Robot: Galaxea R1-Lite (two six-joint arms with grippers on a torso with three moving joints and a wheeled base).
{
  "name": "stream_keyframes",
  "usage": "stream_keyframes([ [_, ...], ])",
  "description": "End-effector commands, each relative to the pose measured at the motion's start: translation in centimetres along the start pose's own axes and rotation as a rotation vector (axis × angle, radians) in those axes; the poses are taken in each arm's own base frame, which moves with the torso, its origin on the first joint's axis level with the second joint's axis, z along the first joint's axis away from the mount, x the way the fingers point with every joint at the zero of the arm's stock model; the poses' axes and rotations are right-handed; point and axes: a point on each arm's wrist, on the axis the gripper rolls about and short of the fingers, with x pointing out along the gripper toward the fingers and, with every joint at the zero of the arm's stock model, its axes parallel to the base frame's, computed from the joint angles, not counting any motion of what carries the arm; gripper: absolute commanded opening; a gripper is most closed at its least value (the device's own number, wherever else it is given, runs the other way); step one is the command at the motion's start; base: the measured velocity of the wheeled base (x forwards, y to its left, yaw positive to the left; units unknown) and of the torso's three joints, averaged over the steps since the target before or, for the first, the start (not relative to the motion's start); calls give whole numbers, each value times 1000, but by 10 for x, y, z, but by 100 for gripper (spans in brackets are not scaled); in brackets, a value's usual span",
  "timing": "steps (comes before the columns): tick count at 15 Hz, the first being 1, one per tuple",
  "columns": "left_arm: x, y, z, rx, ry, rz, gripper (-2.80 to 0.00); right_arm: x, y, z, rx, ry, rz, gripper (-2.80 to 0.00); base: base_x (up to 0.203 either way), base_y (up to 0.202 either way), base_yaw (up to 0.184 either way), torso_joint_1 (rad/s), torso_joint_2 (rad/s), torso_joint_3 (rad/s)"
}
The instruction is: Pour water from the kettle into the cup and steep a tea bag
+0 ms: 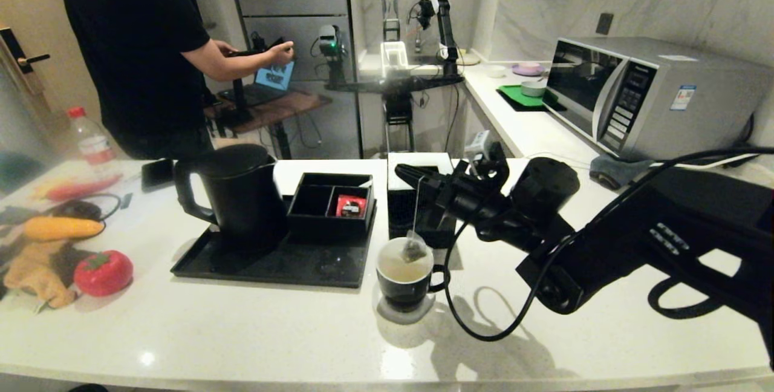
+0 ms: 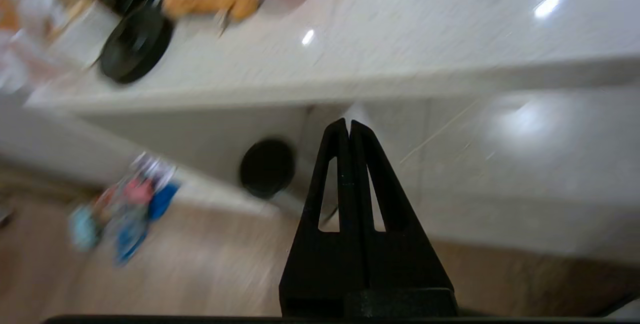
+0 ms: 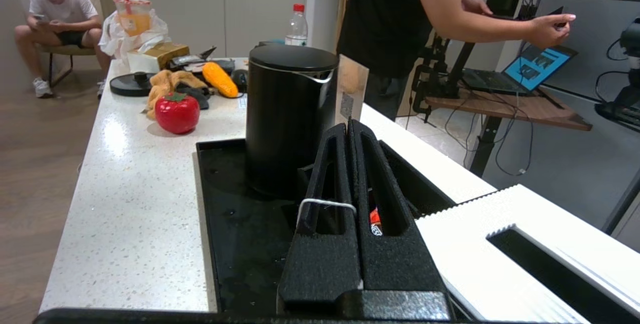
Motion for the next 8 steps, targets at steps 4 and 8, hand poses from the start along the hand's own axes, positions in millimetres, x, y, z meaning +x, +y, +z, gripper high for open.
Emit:
stream_keyframes([
  [4,4,-9,-2,-261,-233,-217,-280,0,0,-6,-7,-9,4,-280,0,0,0,0,0,0],
  [8,6,-14,-12,-274,-135,-308,-280,-1,0,-7,-6,-8,4,-280,0,0,0,0,0,0],
])
